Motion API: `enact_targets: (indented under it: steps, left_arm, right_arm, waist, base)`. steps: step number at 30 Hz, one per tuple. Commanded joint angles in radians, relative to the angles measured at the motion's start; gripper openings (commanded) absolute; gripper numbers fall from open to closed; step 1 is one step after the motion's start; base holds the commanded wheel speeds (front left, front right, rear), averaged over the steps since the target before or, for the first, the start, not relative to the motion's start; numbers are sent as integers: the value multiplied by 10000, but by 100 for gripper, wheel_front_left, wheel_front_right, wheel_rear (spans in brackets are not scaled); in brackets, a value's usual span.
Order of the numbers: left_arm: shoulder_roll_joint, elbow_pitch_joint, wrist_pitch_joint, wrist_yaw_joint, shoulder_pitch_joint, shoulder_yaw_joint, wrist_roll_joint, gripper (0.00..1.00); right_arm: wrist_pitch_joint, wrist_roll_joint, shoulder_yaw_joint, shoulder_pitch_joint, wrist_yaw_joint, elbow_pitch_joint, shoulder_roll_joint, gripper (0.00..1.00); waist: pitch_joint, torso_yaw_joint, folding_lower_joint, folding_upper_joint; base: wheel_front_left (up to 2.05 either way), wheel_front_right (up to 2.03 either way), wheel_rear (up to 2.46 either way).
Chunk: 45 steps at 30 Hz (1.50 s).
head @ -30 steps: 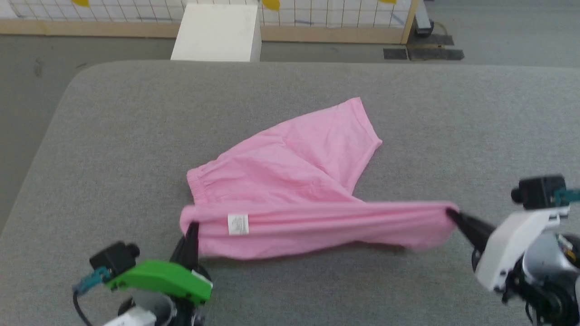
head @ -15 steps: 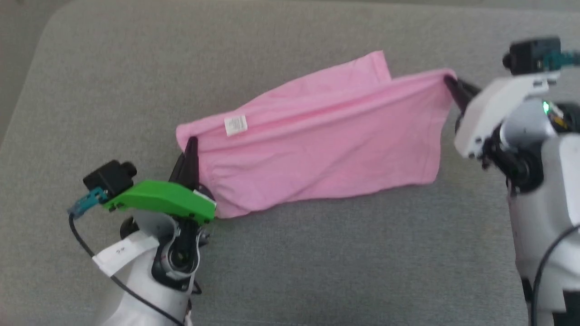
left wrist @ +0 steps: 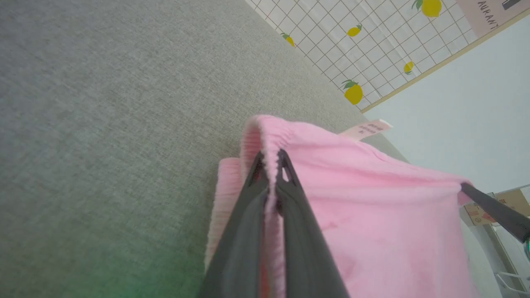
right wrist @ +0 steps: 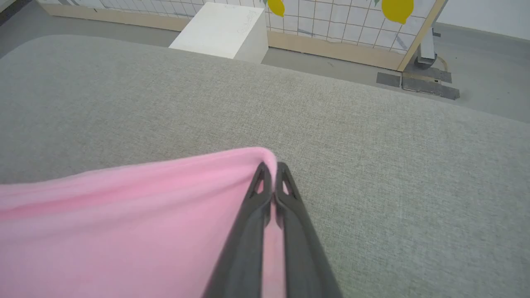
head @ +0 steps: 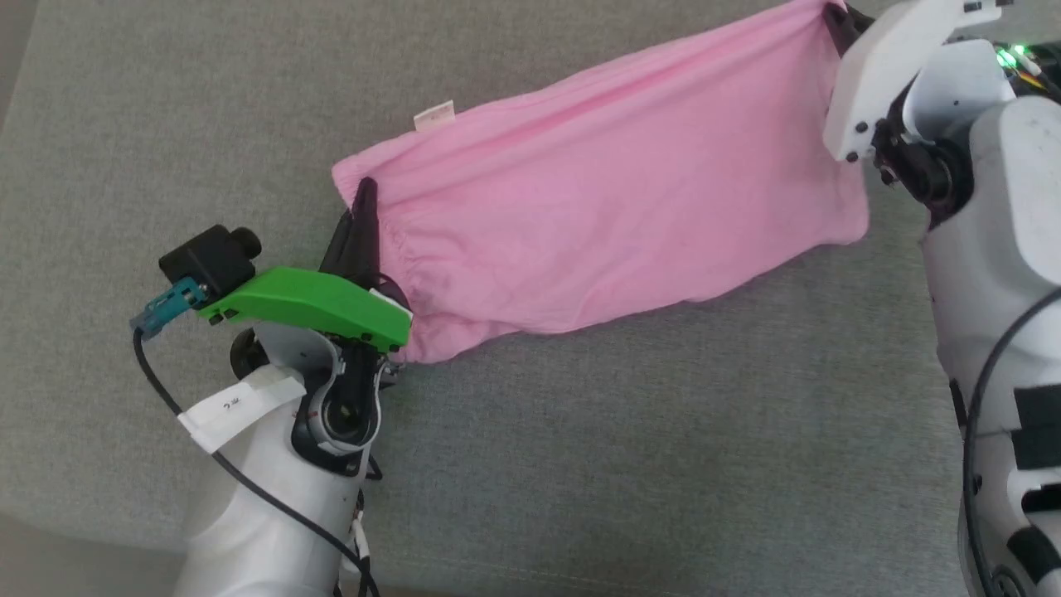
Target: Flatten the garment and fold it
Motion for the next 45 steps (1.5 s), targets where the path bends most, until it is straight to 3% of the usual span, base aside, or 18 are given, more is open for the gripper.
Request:
enact_targets:
  steps: [1,11,12,13,14,15,16,26,31,34,35,45]
  left_arm:
    - [-45,78,-41,-51,-198,-22,25,0]
    - [-104,333,25,-150,-519,-172,-21,0]
    - [-104,360,37,-159,-531,-181,-28,0]
    - [-104,404,80,-177,-538,-201,-50,0]
    - [-97,454,144,-199,-533,-230,-75,33]
    - [-92,481,167,-208,-527,-236,-91,95]
    - [-81,511,176,-221,-516,-241,-101,100]
    - [387,114,-492,-174,-127,-18,274,100]
    - [1307,-646,-1364,201,494,-245,2108,100]
    - [1625,-1304,-1568,556,1047,-338,3343,100]
    - [1569,-2011,-1611,778,1771,-182,4088,100]
    - [767,-2795,-1619,616,3013,426,4698,100]
  right_arm:
    - [-116,-144,25,-268,-15,293,49,0]
    - [-1014,-1008,-80,-1409,-15,2185,245,0]
    - [-1090,-1052,-79,-1463,-15,2287,258,19]
    - [-1212,-1109,-69,-1524,-15,2394,271,100]
    - [-1351,-1168,-74,-1575,-15,2492,279,100]
    - [-1418,-1190,-78,-1609,-15,2588,291,100]
    - [-1530,-1173,-98,-1647,-15,2691,311,100]
    - [-2980,-677,50,-1598,-15,3133,333,100]
    - [-3308,-295,302,-790,-15,2989,184,100]
    - [-2974,-255,414,-120,-15,2936,52,100]
    - [-2232,-437,538,569,-15,2890,-60,100]
    - [29,-978,641,1498,-15,2333,39,100]
  waist:
    - [393,247,0,0]
    - [799,352,0,0]
    - [793,355,0,0]
    - [772,355,0,0]
    - [721,348,0,0]
    - [677,341,0,0]
    - [596,328,0,0]
    - [-899,134,0,0]
    - [-1757,-22,0,0]
    - [-2105,-115,0,0]
    - [-2301,-200,0,0]
    - [-1874,-11,0,0]
  base:
    - [0,0,0]
    - [0,0,0]
    - [0,0,0]
    - [0,0,0]
    - [0,0,0]
    - [0,0,0]
    - [0,0,0]
    - [0,0,0]
    - [0,0,0]
    - [0,0,0]
    - [0,0,0]
    - [0,0,0]
